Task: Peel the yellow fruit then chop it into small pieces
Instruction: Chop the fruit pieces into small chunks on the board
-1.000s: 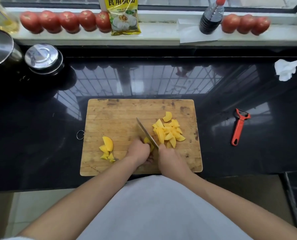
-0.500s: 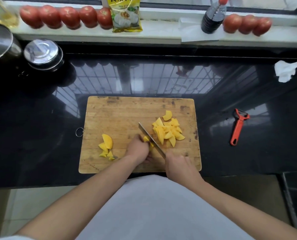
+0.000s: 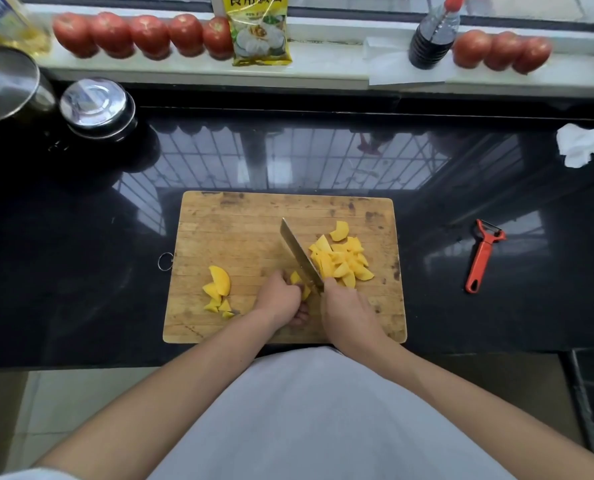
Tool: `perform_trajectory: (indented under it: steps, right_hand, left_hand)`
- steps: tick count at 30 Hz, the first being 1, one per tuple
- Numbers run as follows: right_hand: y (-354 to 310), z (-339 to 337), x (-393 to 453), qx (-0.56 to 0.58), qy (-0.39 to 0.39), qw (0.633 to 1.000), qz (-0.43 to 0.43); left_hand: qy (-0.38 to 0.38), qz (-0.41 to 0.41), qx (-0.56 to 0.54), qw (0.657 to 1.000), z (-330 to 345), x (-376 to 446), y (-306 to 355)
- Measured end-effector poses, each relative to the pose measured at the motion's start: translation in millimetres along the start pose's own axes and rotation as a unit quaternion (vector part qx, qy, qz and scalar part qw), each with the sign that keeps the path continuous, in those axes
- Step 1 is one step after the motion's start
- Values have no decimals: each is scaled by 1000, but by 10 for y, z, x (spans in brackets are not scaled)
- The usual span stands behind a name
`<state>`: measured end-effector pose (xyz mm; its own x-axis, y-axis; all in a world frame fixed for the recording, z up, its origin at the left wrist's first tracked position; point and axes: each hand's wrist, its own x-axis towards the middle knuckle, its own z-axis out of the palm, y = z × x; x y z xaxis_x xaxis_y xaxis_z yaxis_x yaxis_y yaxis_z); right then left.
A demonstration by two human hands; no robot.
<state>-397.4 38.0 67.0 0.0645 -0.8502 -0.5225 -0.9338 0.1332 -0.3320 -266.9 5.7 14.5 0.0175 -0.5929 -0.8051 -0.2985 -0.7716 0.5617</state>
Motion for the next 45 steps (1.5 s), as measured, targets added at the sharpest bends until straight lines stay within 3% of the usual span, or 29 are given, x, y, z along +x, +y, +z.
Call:
perform_trajectory:
  steps: [5, 18, 25, 27, 30, 32, 34, 37, 41, 45]
  right_hand:
    - [162, 23, -167, -5, 9, 1000, -3]
    - [111, -34, -293, -85, -76, 993, -16]
    - [-51, 52, 56, -44, -18, 999, -4]
    - [37, 40, 48, -26, 0, 1000, 17]
    - [194, 35, -29, 16, 26, 999, 42]
    - [250, 37, -92, 27, 39, 998, 38]
    - [256, 26, -146, 26, 44, 998, 28]
    - [230, 12, -190, 23, 29, 999, 23]
    - [186, 15, -233, -9, -8, 1000, 4]
    - [182, 1, -230, -38, -48, 998, -12]
  left_hand:
    - [4, 1, 4, 1000, -18, 20, -6]
    - [9, 2, 6, 1000, 1, 35, -1]
    - [6, 19, 57, 998, -56, -33, 21]
    - [35, 88, 189, 977, -131, 8, -32]
    - [26, 230, 384, 894, -264, 42, -86]
    - [-33, 263, 467, 843, -346, 41, -56]
    - [-36, 262, 497, 826, -405, 42, -31]
    - [49, 245, 445, 860, -429, 27, -68]
    - [75, 166, 338, 923, -352, -13, -239]
    - [84, 77, 68, 991, -258, 19, -252]
